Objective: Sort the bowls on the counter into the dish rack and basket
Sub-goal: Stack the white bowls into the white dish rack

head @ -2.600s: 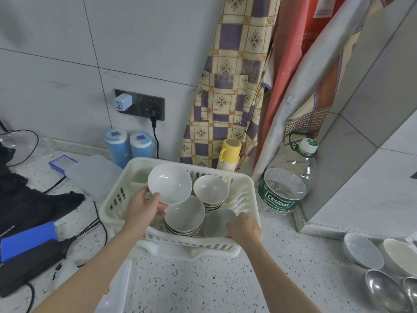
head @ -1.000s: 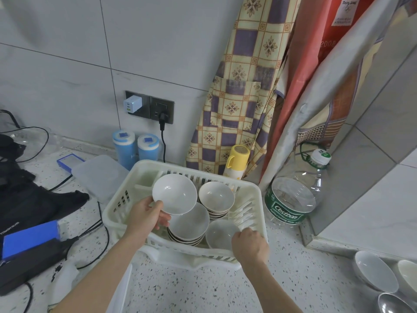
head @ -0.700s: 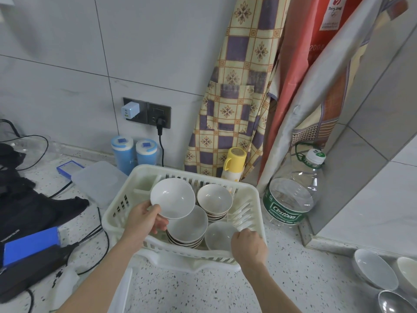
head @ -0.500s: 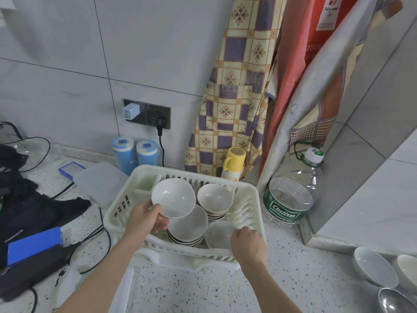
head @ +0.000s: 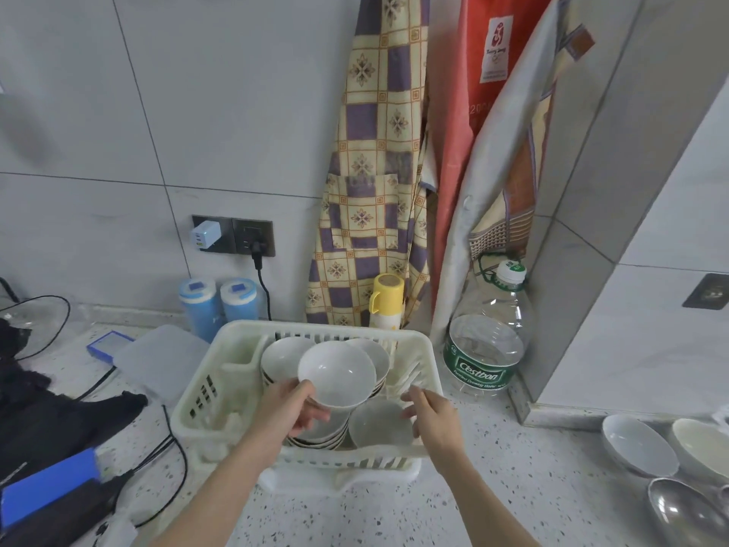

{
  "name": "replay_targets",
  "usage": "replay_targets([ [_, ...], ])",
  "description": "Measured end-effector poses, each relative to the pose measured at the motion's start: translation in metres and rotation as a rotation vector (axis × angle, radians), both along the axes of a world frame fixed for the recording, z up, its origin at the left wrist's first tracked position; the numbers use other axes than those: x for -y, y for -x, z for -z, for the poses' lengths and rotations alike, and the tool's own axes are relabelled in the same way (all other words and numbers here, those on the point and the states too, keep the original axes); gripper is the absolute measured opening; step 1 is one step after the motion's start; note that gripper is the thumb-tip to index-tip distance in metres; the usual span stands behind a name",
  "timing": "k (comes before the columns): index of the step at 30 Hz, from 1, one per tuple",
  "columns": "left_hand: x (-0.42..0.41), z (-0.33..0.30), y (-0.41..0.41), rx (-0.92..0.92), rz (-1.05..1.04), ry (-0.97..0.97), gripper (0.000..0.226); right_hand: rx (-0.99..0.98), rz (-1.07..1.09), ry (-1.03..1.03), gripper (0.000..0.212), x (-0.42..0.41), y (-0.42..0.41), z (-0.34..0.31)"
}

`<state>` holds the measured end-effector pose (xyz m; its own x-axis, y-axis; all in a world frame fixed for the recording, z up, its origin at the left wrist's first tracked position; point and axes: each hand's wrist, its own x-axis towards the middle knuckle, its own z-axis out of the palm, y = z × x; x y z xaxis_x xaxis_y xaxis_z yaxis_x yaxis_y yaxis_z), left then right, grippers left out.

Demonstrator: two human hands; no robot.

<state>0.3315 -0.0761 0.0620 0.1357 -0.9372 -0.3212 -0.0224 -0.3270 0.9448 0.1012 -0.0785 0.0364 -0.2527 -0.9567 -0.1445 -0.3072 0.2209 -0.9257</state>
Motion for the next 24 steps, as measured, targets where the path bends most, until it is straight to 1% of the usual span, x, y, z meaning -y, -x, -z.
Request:
replay_targets([
  [3,-0.003,0.001,0.033,0.074,0.048,-0.002,0.022,0.175,0.007,0.02,0.031,-0.002,0.006,0.002],
  [5,-0.003,0.006,0.049,0.092,0.069,-0.034,0.024,0.205,-0.029,0.048,0.023,-0.005,0.01,0.003],
  [6,-0.002,0.01,0.054,0.098,0.077,-0.053,0.026,0.191,-0.051,0.056,0.021,-0.005,0.011,0.003],
  [9,0.001,0.018,0.063,0.138,0.1,-0.078,0.032,0.043,-0.098,0.035,0.029,-0.006,0.012,0.002],
  [12,0.004,0.021,0.065,0.194,0.128,-0.092,0.033,-0.061,-0.106,0.021,0.028,-0.003,0.014,0.004],
  [13,0.004,0.021,0.065,0.224,0.148,-0.089,0.03,-0.058,-0.095,0.022,0.027,-0.002,0.015,0.005],
  [15,0.004,0.02,0.067,0.252,0.17,-0.047,0.015,-0.019,-0.051,0.023,0.026,0.0,0.017,0.005],
  [16,0.003,0.02,0.068,0.272,0.171,-0.006,0.018,-0.002,-0.026,0.019,0.024,0.001,0.018,0.005],
  [17,0.002,0.02,0.068,0.309,0.183,0.043,0.027,0.006,-0.002,0.017,0.022,0.001,0.017,0.005],
  [18,0.001,0.02,0.067,0.359,0.193,0.089,0.031,0.002,0.017,0.019,0.02,0.002,0.017,0.006],
  [19,0.001,0.022,0.067,0.416,0.201,0.123,0.031,-0.018,0.029,0.02,0.018,0.002,0.015,0.008],
  [22,0.0,0.02,0.067,0.554,0.233,0.128,0.035,-0.104,0.047,-0.004,0.011,0.005,0.012,0.009],
  [24,-0.002,0.019,0.068,0.589,0.235,0.117,0.043,-0.151,0.054,-0.025,0.011,0.009,0.011,0.01],
])
